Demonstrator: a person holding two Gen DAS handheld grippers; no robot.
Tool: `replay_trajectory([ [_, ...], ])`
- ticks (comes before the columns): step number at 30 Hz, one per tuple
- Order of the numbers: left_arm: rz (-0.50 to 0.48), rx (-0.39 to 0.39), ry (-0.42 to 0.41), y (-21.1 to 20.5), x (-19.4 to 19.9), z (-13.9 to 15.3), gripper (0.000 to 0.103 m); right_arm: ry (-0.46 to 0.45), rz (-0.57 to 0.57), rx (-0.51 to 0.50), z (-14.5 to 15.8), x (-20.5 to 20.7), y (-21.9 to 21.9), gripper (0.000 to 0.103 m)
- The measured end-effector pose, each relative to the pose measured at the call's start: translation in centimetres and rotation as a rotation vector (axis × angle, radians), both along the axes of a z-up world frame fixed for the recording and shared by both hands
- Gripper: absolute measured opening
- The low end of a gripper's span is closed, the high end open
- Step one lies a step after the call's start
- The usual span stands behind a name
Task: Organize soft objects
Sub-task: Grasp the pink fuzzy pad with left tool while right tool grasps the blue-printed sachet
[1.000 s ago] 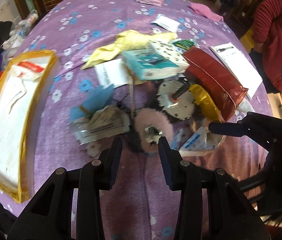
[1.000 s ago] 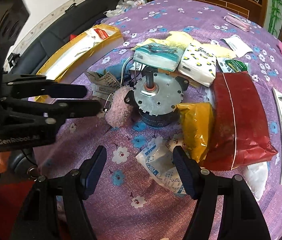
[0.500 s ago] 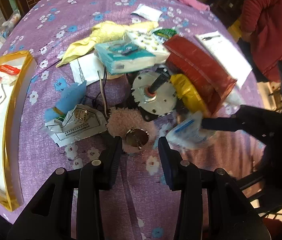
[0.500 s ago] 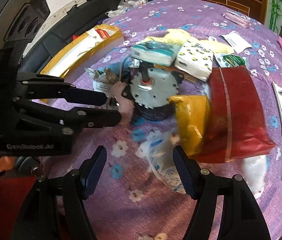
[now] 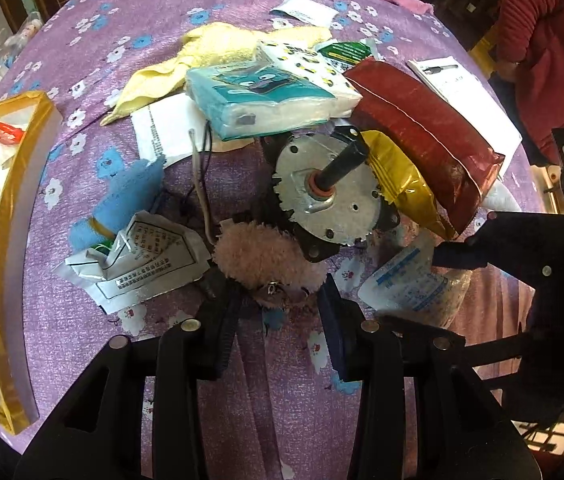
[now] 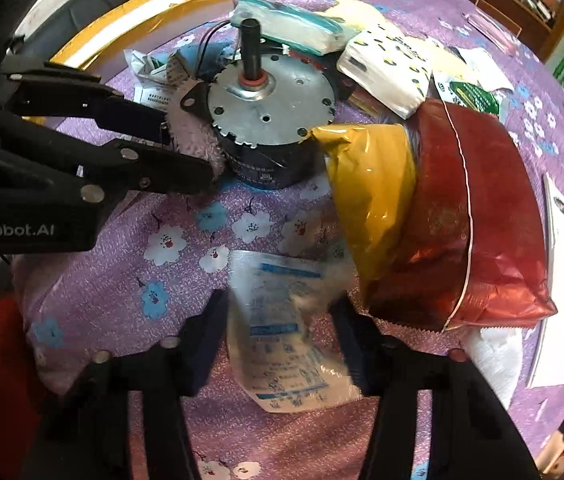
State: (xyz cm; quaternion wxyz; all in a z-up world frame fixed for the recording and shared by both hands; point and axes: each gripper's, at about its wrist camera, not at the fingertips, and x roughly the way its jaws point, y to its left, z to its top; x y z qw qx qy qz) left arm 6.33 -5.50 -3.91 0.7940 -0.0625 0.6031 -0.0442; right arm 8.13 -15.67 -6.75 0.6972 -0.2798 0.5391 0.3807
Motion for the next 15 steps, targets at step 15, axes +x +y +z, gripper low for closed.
replay_trajectory([
  [15, 0.026, -0.064, -0.017, 1.1, -2.5, 1.0, 0.023, -0.004, 0.026, 0.016, 1.1, -2.2, 4.3, 0.028],
])
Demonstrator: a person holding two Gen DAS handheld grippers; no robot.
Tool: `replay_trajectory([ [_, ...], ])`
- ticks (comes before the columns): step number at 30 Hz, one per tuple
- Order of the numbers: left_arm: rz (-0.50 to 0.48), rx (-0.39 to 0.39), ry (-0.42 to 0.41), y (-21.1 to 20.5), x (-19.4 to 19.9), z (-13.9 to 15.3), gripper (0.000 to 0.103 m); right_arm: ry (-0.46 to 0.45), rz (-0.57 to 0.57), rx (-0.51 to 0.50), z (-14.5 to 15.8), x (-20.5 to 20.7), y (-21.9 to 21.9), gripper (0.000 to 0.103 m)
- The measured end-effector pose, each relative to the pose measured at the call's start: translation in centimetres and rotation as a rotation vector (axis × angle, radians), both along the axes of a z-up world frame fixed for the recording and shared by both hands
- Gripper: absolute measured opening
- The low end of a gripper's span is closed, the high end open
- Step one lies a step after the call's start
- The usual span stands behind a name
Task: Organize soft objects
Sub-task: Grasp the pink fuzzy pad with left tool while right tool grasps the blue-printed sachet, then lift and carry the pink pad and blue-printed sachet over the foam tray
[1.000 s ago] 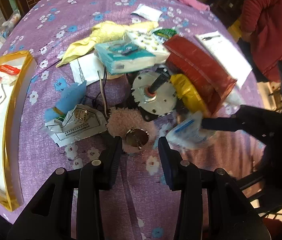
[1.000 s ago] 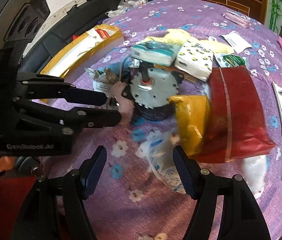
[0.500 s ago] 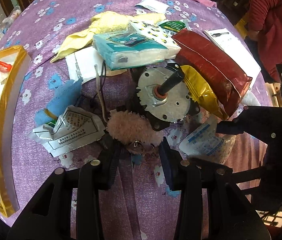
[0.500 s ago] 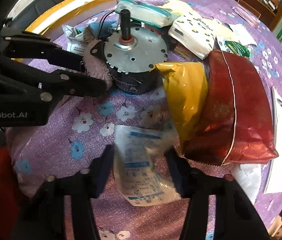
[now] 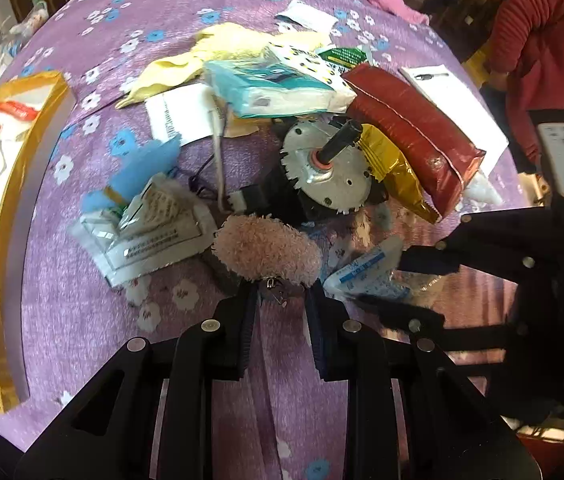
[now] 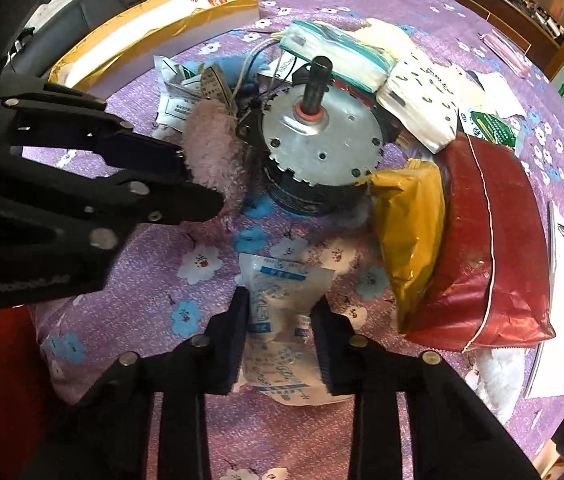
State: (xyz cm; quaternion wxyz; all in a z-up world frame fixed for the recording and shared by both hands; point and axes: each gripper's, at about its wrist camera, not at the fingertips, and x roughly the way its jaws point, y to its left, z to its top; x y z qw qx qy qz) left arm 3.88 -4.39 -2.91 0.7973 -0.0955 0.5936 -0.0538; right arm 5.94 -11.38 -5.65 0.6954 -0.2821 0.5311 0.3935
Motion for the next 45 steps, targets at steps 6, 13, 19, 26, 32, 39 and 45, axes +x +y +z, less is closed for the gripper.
replay_trajectory([
  [6, 0.039, -0.056, -0.007, 1.9, -1.8, 0.7, 0.023, 0.019, -0.001, 0.019, 0.2, 0.8, -1.3, 0.028],
  [13, 0.086, -0.09, -0.029, 3.0, -3.3, 1.8, 0.023, 0.037, 0.002, 0.048, 0.4, 1.9, -2.8, 0.024],
  [19, 0.1, -0.097, -0.042, 3.7, -4.1, 2.6, 0.023, 0.06, 0.028, 0.078, 1.2, 0.9, -2.0, 0.023],
  [26, 0.125, -0.102, -0.052, 4.7, -4.9, 3.0, 0.023, 0.061, 0.055, 0.109, 2.4, 0.2, -0.9, 0.023],
  [32, 0.139, -0.098, -0.065, 5.8, -5.6, 3.8, 0.023, 0.063, 0.077, 0.134, 3.1, -1.2, 0.8, 0.023],
  [39, 0.153, -0.069, -0.072, 7.1, -6.0, 4.6, 0.023, 0.071, 0.088, 0.154, 3.5, -1.5, 2.3, 0.023],
  [45, 0.155, -0.044, -0.067, 8.1, -6.1, 4.9, 0.024, 0.077, 0.1, 0.167, 4.0, -1.8, 3.5, 0.023],
])
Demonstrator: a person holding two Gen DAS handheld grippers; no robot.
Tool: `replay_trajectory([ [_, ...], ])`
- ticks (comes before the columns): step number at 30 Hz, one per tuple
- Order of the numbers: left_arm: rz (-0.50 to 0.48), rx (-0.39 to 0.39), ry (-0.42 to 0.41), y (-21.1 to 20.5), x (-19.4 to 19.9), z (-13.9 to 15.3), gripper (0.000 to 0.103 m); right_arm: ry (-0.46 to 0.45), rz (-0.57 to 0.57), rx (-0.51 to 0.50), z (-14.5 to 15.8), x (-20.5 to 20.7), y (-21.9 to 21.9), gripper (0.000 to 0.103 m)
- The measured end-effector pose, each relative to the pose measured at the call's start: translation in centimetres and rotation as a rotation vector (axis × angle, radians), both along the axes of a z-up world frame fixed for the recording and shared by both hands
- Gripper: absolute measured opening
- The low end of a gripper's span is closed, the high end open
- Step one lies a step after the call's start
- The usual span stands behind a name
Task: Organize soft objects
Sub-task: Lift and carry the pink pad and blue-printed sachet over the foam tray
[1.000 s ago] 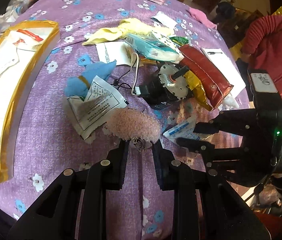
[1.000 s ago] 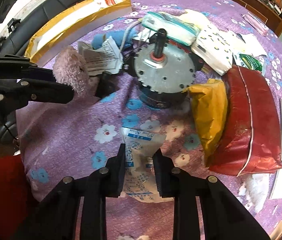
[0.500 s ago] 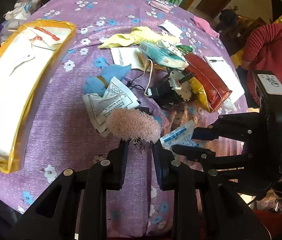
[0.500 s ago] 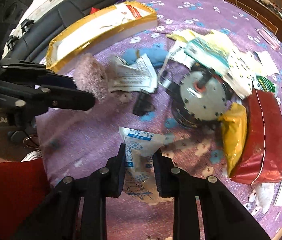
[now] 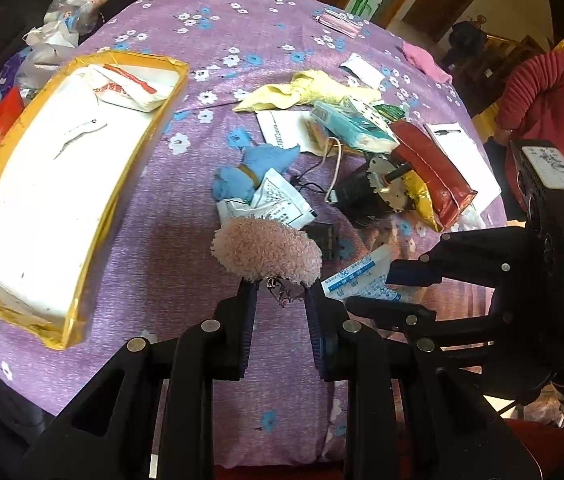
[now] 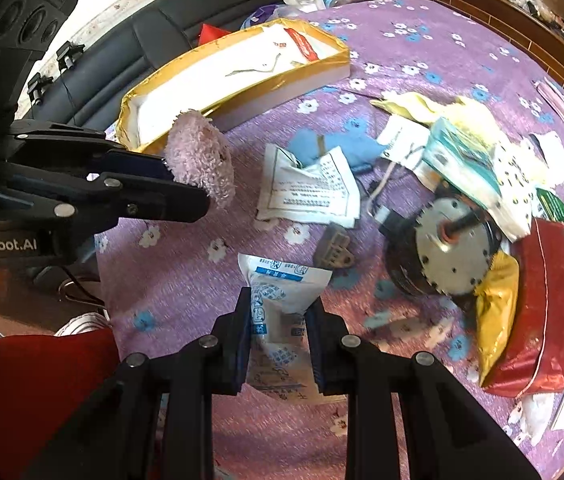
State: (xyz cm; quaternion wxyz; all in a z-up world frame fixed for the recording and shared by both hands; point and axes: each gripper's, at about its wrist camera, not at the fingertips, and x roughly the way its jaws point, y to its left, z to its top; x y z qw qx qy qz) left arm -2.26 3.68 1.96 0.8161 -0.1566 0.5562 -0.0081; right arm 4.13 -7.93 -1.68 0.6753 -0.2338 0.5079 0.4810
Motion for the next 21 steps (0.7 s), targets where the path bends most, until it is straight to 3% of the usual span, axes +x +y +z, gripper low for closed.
replay_trajectory([
  [21, 0.051, 0.044, -0.011, 6.1, -1.0, 1.1, 0.024, 0.001, 0.036, 0.049, 1.2, 0.5, 6.7, 0.023],
])
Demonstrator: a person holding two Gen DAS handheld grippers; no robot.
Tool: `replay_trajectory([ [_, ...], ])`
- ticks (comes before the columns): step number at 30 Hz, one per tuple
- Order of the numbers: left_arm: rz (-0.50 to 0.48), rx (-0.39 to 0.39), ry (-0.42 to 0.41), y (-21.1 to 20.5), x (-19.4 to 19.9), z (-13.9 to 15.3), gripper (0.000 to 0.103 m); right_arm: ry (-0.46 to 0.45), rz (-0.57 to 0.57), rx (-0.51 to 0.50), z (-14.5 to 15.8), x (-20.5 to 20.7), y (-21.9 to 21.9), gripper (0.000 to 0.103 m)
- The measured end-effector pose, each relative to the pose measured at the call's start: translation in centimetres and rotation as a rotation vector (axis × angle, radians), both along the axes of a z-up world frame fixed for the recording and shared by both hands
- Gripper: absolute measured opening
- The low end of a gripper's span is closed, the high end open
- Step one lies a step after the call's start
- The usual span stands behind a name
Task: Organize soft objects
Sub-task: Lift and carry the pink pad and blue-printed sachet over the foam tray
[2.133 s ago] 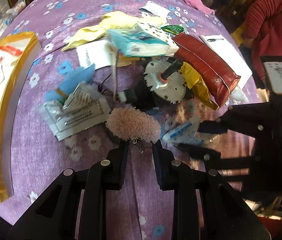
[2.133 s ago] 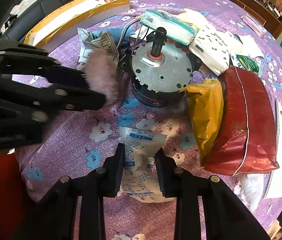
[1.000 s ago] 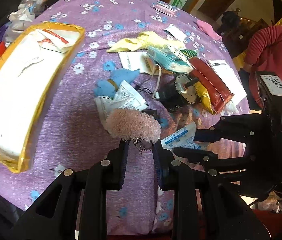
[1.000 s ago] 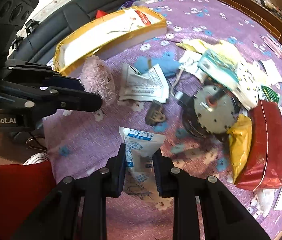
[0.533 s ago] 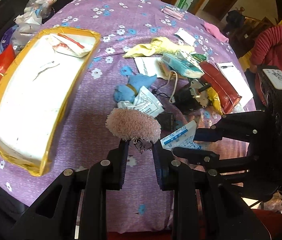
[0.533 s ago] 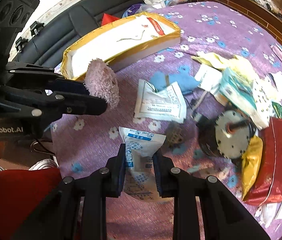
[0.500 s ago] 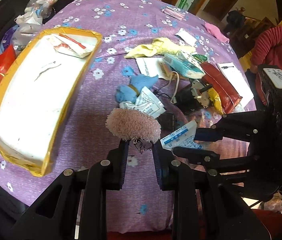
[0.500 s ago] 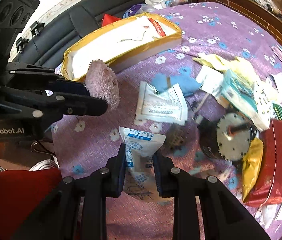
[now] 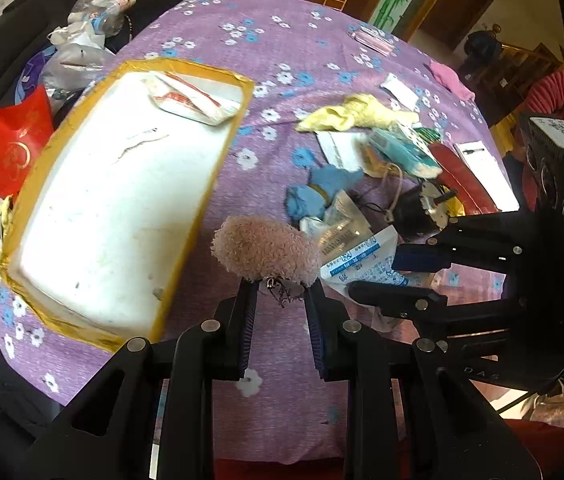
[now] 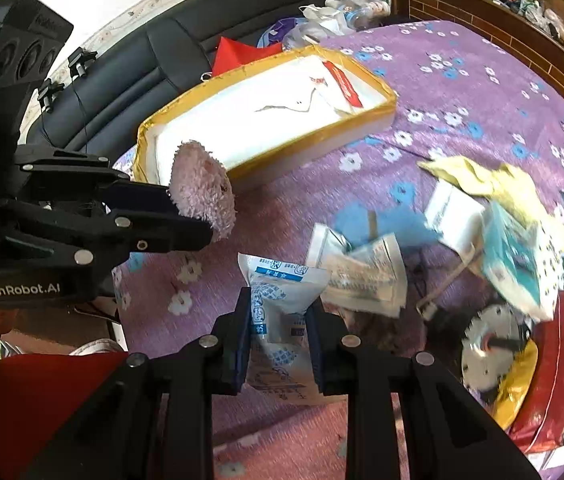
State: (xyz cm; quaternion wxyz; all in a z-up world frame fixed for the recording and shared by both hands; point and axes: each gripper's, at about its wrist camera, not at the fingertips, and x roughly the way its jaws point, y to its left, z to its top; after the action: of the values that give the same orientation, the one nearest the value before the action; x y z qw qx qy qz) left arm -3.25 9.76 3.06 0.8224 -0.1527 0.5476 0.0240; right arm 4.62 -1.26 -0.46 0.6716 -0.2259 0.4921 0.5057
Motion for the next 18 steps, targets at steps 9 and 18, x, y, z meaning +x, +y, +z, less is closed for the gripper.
replay_trajectory([
  [9, 0.12, 0.009, -0.056, 4.9, -0.5, 0.8, 0.024, 0.034, 0.039, 0.019, 1.5, 1.2, 4.4, 0.023],
  [18, 0.194, -0.007, -0.049, 8.4, -2.0, -0.3, 0.024, 0.011, 0.107, -0.004, 2.2, 1.8, 9.8, 0.023],
])
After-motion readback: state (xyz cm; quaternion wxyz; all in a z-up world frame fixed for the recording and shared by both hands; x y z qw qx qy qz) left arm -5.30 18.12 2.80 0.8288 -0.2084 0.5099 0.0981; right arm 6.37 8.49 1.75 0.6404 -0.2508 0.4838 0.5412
